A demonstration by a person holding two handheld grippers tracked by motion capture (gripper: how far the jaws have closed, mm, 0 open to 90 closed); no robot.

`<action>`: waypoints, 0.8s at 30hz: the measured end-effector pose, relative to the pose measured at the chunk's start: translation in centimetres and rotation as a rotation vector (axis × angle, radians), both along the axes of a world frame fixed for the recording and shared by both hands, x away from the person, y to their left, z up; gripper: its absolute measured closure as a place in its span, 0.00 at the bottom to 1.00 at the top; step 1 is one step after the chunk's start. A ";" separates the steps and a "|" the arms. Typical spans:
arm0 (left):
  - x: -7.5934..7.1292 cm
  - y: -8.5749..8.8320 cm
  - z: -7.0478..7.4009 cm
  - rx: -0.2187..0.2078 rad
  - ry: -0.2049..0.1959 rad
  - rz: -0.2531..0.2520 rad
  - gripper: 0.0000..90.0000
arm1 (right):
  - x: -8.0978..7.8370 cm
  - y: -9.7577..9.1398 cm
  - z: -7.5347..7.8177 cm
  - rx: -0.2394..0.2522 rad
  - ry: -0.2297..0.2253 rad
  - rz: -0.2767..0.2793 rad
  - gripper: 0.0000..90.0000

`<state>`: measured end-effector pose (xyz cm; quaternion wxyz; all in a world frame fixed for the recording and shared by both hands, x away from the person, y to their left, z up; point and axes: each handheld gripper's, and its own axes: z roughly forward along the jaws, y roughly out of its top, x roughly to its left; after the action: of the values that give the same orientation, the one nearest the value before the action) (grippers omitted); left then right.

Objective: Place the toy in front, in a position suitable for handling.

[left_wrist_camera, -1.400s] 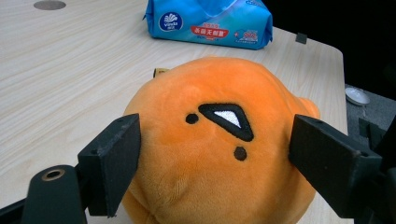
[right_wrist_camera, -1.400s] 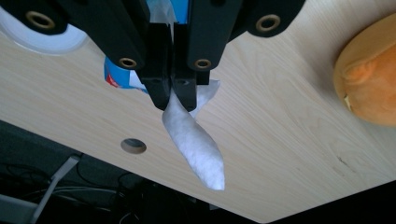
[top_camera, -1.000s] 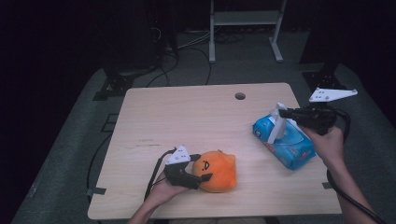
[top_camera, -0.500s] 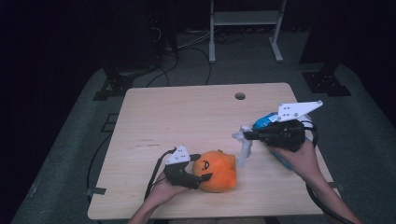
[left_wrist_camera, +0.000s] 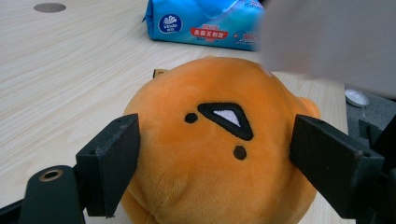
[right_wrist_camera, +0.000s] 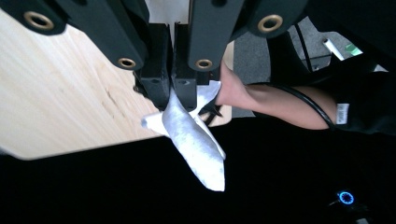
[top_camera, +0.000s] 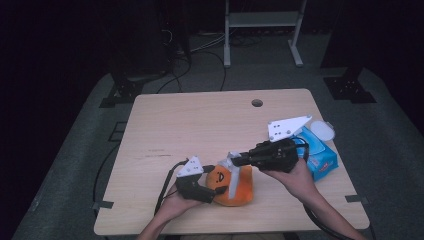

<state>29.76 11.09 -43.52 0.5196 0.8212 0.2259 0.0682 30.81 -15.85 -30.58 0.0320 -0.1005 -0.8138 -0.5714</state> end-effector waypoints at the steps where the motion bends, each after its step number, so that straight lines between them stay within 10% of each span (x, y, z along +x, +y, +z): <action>1: 0.0 0.0 0.0 0.000 0.000 0.000 0.19 | 0.0 0.0 0.0 0.000 0.000 0.000 0.96; 9: 0.0 0.0 -0.1 -0.002 -0.003 0.000 0.19 | 2.9 -1.1 -5.0 -0.027 0.102 -0.093 0.96; 19: -0.2 -0.2 0.0 0.005 -0.008 -0.009 0.18 | 1.7 0.2 -7.9 -0.241 -0.036 -0.111 0.95; 24: -0.2 -0.2 -0.1 0.012 -0.009 -0.011 0.19 | 0.6 0.9 -8.5 -0.300 -0.099 -0.062 0.79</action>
<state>29.51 10.87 -43.58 0.5161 0.8251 0.2187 0.0705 31.38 -14.96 -39.04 -0.0414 -0.1010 -0.8871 -0.4486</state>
